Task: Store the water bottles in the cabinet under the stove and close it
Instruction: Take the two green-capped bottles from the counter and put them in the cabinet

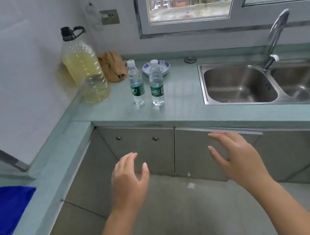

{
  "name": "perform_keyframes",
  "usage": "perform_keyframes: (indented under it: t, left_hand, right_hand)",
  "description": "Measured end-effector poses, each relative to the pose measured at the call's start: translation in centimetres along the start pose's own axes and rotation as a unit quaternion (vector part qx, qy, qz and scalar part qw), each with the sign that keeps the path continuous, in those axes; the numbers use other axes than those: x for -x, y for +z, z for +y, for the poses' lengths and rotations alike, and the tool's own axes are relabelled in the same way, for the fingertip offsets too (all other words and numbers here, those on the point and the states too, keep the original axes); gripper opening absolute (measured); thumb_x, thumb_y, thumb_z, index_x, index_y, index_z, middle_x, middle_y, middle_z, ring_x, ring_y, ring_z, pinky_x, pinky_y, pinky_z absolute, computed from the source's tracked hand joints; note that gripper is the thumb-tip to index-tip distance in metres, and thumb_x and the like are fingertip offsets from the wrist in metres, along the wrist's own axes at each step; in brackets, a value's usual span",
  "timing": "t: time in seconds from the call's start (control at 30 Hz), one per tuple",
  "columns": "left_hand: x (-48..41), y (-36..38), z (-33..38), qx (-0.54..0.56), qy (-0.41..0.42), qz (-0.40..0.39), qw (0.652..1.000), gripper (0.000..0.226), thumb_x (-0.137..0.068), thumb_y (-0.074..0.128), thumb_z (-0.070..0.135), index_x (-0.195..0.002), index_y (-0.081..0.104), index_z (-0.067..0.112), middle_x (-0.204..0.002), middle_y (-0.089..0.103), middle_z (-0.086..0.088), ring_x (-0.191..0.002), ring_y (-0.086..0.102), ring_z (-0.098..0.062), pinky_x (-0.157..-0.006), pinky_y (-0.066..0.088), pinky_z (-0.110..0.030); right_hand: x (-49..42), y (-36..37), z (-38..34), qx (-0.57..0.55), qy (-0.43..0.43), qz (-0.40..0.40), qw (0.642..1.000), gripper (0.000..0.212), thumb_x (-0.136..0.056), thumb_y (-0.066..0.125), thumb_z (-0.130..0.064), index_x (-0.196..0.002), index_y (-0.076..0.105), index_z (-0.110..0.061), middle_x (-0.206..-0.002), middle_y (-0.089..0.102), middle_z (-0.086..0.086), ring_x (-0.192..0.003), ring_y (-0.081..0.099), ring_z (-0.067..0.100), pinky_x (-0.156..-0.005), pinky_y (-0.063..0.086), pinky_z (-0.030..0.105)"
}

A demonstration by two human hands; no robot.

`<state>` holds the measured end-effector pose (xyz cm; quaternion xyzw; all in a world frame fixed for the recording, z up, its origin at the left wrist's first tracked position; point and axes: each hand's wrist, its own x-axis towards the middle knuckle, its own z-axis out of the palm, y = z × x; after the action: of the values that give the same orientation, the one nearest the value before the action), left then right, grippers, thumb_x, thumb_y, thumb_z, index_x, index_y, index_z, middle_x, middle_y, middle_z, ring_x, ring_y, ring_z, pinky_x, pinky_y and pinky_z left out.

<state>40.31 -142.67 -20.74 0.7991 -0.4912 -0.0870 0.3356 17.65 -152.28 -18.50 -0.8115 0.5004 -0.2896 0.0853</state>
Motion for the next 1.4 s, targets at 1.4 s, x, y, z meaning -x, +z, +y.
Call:
perform_keyframes:
  t: [1.4]
  left_hand:
    - [-41.3,12.6,-2.7,0.194,-0.127,-0.061,0.971,0.083,-0.067,0.077,0.032,-0.135,0.029,0.023,-0.128,0.046,0.007,-0.113,0.044,-0.008,-0.090,0.037,-0.022]
  right_hand:
    - [-41.8,18.5,1.4,-0.246,0.045,-0.158,0.955,0.043,-0.075,0.070,-0.022,-0.115,0.055,-0.029,-0.093,0.050,-0.027,-0.084,0.052,-0.005,-0.078,0.042,0.016]
